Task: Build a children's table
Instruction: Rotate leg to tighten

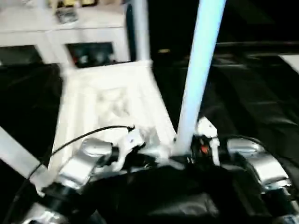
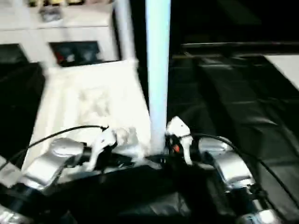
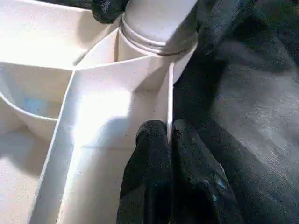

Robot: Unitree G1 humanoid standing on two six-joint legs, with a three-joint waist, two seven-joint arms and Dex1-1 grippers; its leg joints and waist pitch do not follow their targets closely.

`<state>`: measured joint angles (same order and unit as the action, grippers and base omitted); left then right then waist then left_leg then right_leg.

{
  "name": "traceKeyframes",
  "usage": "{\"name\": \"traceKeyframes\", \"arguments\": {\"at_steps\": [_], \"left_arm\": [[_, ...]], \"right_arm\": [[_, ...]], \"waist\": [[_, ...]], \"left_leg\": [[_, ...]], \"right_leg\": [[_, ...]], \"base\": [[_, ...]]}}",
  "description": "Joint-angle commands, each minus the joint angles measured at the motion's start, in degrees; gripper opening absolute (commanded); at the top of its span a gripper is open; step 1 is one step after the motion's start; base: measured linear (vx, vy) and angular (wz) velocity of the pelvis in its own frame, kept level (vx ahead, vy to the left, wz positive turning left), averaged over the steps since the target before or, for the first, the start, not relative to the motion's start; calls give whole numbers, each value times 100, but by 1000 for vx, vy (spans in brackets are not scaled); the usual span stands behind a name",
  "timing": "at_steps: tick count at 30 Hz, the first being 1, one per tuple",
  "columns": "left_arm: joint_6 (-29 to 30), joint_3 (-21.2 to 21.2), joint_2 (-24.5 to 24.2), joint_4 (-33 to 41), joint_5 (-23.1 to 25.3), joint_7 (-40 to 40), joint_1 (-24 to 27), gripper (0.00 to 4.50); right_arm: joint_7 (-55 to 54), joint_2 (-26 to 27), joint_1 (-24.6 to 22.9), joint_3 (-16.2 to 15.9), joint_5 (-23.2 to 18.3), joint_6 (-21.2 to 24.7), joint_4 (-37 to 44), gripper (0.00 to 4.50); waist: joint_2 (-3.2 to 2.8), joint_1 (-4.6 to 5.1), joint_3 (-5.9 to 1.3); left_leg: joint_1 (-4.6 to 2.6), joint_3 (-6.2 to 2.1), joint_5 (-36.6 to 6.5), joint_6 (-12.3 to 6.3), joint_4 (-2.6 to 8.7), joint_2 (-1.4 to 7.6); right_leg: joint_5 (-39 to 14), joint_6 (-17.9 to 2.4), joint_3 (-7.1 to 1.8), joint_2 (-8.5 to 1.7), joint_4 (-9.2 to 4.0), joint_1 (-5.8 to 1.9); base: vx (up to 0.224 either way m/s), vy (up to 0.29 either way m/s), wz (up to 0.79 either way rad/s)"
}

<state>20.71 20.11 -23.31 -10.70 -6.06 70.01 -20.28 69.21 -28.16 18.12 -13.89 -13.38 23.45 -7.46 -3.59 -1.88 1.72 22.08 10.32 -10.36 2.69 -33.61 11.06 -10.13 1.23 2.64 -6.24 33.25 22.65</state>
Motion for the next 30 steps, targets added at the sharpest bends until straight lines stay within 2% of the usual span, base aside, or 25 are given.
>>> {"name": "traceKeyframes", "arguments": {"at_steps": [1, 6, 12, 16, 17, 18, 19, 20, 21, 23, 24, 25, 26, 28, 29, 30], "left_arm": [[-37, 156, 23, 139, -144, 255, -39, 0], [-38, 195, -221, 154, -217, 579, -39, 0], [-25, 214, -357, 205, -256, 776, -9, 0], [-149, 81, -157, 114, -169, 323, -11, 0], [-188, -27, 24, 8, -95, -71, -52, 0], [-134, -127, 151, -57, -63, -372, -93, 0], [-129, -141, 169, -65, -56, -417, -99, 0], [-108, -193, 233, -97, -31, -581, -119, 0], [-47, -302, 394, -142, 37, -973, -154, 0], [-21, -328, 438, -142, 51, -1072, -158, 0], [234, -367, 643, -15, 141, -1496, -110, 0], [345, -381, 730, 57, 176, -1670, -73, 0], [471, -401, 841, 138, 216, -1894, -28, 0], [620, -408, 946, 236, 258, -2097, 25, 0], [661, -407, 972, 259, 272, -2140, 36, 0], [901, -449, 1186, 437, 347, -2499, 100, 0]], "right_arm": [[259, 25, -64, -241, -93, 85, 112, 320], [617, -192, -108, -434, -103, 158, 271, 275], [732, -215, -175, -533, -194, 255, 436, 257], [431, -14, -228, -505, -152, 252, 376, 250], [195, 103, -256, -497, -93, 284, 313, 249], [-52, 216, -281, -504, 21, 235, 236, 247], [-110, 241, -279, -500, 46, 229, 212, 245], [-321, 333, -272, -485, 136, 204, 123, 243], [-1066, 640, -195, -368, 402, 175, -234, 238], [-1295, 729, -171, -331, 474, 173, -339, 227], [-2253, 1100, -55, -151, 738, 189, -759, 224], [-2648, 1259, -11, -59, 819, 235, -917, 220], [-3072, 1446, 31, 57, 888, 317, -1071, 214], [-3416, 1635, 56, 186, 900, 396, -1162, 206], [-3488, 1683, 59, 219, 905, 400, -1177, 203], [-3837, 1900, 81, 276, 989, 299, -1228, 201]], "waist": [[63, -8, -340], [82, -29, -319], [97, -29, -281], [95, -13, -267], [101, -23, -271], [114, -6, -247], [121, 0, -245], [85, 11, -246], [109, 80, -216], [112, 140, -206], [106, 243, -186], [82, 283, -181], [87, 389, -165], [58, 487, -160], [37, 523, -177], [7, 618, -144]], "left_leg": [[-121, 17, -725, -603, 356, 166], [-147, 26, -1066, -449, 387, 176], [-166, 40, -1567, -187, 431, 181], [-147, 39, -1704, -97, 437, 181], [-156, 34, -1744, -62, 436, 174], [-154, 39, -1867, -4, 434, 161], [-151, 29, -1911, 21, 436, 152], [-137, 13, -1940, 49, 444, 147], [-117, 3, -2141, 132, 463, 128], [-105, -46, -2339, 213, 481, 107], [-101, -81, -2537, 288, 487, 99], [-97, -103, -2636, 304, 486, 80], [-80, -155, -2839, 377, 491, 62], [-90, -247, -3226, 375, 505, 43], [-129, -258, -3313, 366, 499, 54], [-121, -319, -3692, 346, 550, 75]], "right_leg": [[-220, -1642, -113, -100, -224, -217], [-626, -1573, -130, -103, -248, -214], [-1354, -1360, -168, -118, -312, -172], [-1609, -1278, -186, -130, -336, -155], [-1693, -1226, -185, -125, -343, -153], [-1950, -1150, -192, -122, -376, -124], [-2090, -1106, -186, -129, -384, -129], [-2200, -1061, -182, -139, -383, -140], [-2579, -909, -164, -126, -426, -110], [-2999, -739, -124, -136, -447, -142], [-3418, -535, -104, -143, -497, -106], [-3552, -481, -77, -140, -513, -105], [-3840, -363, -18, -140, -541, -109], [-4081, -192, 79, -133, -611, -130], [-3950, -228, 76, -140, -632, -119], [-3727, -307, 164, -120, -658, -139]], "base": [[0, 0, 0], [0, 0, 0], [0, 0, 0], [0, 0, 0], [0, 0, 0], [0, 0, 0], [0, 0, 0], [0, 0, 0], [0, 0, 0], [0, 0, 0], [0, 0, 0], [0, 0, 0], [-50, 4, -18], [-59, 14, -23], [0, 0, 0], [0, 0, 0]]}}
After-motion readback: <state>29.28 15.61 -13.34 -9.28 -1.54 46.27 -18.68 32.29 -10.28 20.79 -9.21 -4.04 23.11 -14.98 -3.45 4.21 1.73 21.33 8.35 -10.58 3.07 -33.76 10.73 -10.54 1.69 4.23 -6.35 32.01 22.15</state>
